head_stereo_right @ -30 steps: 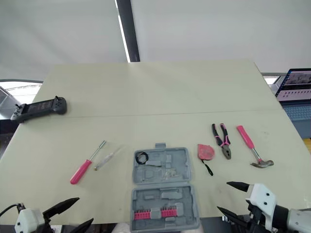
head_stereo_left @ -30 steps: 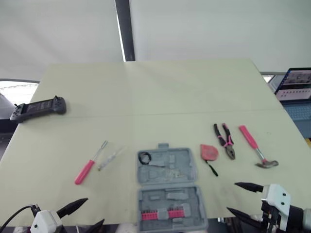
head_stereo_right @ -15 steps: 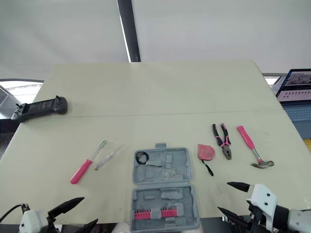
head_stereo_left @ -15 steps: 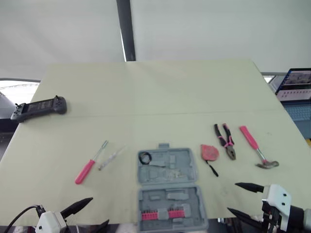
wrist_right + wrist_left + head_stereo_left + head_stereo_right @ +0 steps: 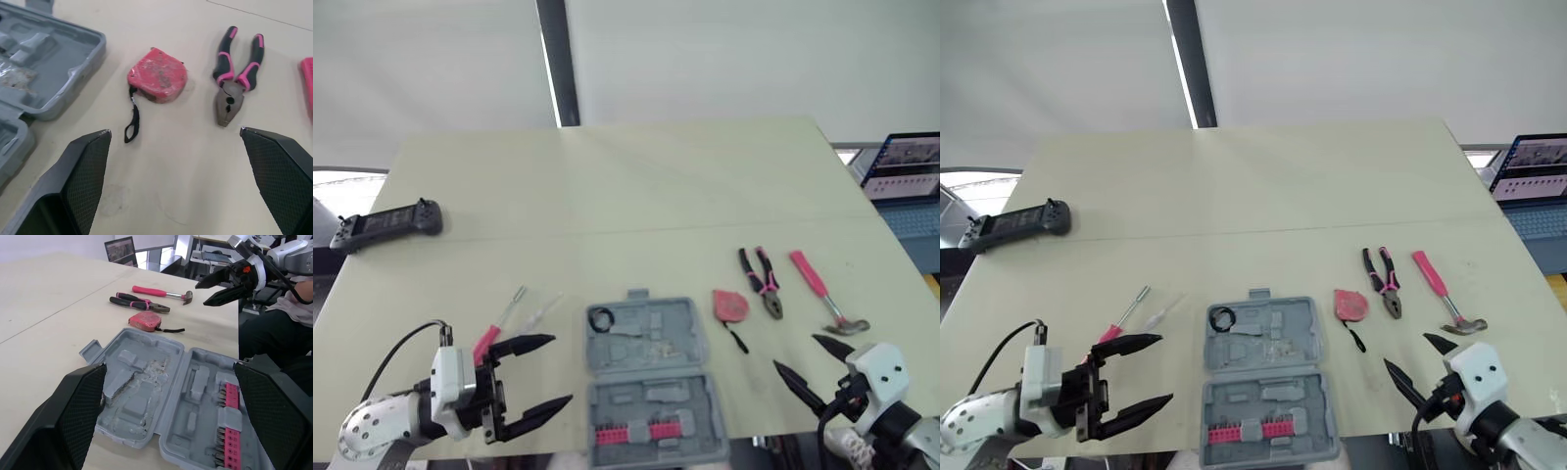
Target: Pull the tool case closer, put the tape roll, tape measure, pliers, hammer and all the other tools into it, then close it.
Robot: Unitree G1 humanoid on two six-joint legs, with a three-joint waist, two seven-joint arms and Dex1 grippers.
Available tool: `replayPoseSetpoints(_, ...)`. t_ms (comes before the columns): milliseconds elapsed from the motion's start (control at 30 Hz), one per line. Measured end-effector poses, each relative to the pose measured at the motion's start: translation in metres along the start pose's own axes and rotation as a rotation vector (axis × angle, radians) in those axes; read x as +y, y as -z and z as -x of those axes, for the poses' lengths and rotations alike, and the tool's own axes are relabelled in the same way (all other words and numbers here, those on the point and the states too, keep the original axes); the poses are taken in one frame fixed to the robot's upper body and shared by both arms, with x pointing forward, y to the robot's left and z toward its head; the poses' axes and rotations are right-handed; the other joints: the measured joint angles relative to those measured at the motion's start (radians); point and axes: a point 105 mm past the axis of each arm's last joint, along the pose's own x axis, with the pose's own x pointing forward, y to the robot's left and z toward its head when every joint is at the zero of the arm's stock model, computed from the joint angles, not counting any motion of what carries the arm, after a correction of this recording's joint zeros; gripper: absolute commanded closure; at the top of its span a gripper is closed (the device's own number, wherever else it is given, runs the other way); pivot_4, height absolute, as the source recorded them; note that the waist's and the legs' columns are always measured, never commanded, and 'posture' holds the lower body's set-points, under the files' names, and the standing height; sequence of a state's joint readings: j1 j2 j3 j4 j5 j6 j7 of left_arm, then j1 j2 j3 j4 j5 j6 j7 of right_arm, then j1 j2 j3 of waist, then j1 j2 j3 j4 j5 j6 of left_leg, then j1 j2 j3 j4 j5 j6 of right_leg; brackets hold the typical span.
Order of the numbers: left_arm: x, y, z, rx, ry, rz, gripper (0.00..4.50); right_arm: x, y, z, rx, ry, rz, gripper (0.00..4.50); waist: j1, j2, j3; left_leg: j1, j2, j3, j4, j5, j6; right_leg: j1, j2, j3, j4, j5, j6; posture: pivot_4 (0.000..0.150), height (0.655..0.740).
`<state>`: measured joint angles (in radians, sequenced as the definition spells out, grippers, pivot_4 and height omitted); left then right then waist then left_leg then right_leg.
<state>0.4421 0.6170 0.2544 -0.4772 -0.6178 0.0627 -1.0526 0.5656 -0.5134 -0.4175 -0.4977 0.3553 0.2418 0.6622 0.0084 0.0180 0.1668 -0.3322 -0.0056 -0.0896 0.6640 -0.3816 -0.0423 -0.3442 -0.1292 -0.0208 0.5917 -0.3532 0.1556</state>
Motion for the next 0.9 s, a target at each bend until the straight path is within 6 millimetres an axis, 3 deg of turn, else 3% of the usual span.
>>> replayPoseSetpoints(400, 0.002, 0.013, 0.002, 0.023, -0.010, 0.033, 0.07, 0.025, -0.005, -0.028, 0.158, -0.054, -0.177, 0.00, -0.007, 0.000, 0.000, -0.001, 0.000, -0.001, 0.001, 0.001, 0.000, -0.004, 0.000, 0.000, 0.001, 0.000, 0.001, 0.150, 0.7400)
replayPoseSetpoints(533, 0.001, 0.014, 0.001, 0.031, -0.003, 0.037, 0.07, 0.024, -0.006, -0.036, 0.191, -0.026, -0.212, 0.00, -0.007, 0.000, 0.000, -0.002, 0.000, -0.001, 0.001, 0.001, 0.000, -0.006, 0.000, 0.000, 0.001, 0.000, 0.001, 0.150, 0.7400)
replayPoseSetpoints(900, -0.001, 0.016, -0.001, 0.107, -0.024, -0.009, 0.07, 0.052, -0.005, -0.056, 0.242, -0.020, -0.212, 0.00, -0.009, 0.000, 0.000, -0.003, 0.000, 0.002, 0.000, 0.001, -0.001, -0.013, 0.000, 0.003, 0.007, 0.000, 0.001, 0.150, 0.7400)
